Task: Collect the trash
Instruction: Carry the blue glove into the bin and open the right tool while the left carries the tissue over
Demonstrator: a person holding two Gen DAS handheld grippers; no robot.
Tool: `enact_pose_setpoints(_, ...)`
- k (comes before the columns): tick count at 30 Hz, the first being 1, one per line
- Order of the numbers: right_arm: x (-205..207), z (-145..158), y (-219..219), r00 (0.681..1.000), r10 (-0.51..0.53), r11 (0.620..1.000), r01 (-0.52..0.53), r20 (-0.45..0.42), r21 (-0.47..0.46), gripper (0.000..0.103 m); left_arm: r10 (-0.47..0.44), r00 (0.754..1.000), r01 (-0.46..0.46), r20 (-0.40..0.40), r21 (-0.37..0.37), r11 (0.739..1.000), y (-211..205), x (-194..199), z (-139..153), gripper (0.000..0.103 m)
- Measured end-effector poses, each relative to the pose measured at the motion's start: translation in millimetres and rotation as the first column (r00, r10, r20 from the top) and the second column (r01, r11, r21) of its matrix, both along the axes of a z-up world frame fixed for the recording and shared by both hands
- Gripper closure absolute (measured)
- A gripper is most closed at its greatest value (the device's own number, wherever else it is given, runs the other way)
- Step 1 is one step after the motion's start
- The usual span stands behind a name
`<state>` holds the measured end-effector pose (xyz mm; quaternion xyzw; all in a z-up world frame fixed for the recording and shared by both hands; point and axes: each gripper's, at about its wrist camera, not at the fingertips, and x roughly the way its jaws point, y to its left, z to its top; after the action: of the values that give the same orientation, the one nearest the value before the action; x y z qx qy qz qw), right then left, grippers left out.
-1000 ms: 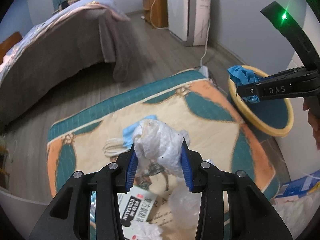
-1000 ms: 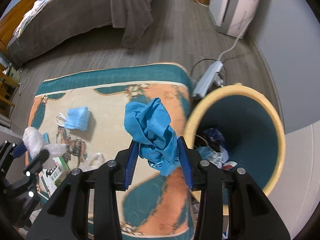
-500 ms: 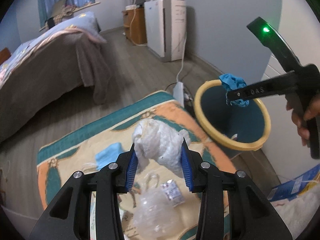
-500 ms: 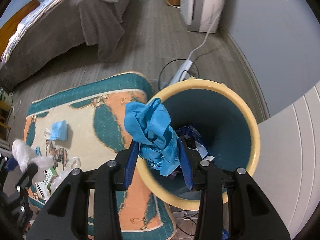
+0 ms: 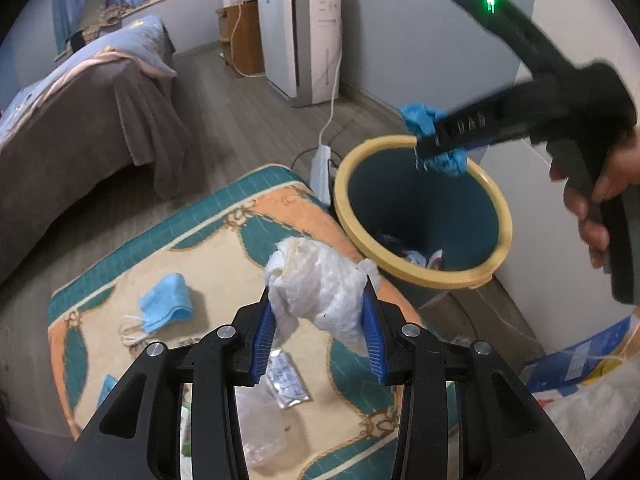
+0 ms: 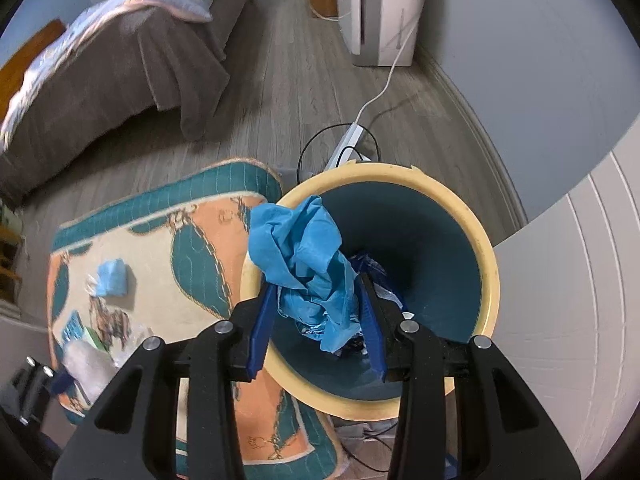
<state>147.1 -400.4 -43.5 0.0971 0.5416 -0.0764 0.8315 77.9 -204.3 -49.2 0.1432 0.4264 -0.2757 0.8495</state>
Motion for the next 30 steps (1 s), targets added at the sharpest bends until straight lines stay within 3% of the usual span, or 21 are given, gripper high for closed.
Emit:
enact_pose_setpoints(14, -9, -9, -35, 0.993, -0.116, 0.987, 0.114, 0.008, 0.114, 0.064, -0.017, 1.000, 0.017, -0.010, 0.031, 0.999, -41, 5, 12, 0.062)
enact_pose_setpoints(25, -17, -27, -70, 0.988, -0.155, 0.984, 0.156, -0.021, 0.087, 0.064, -0.013, 0.997, 0.014, -0.079, 0.012, 1.000, -71, 22, -2, 0.062)
enact_pose_setpoints(30, -23, -38, -91, 0.979, -0.201, 0.975, 0.204, -0.038, 0.084, 0.064, -0.047, 0.996, 0.050, -0.070, 0.033, 0.998, -98, 29, -5, 0.061)
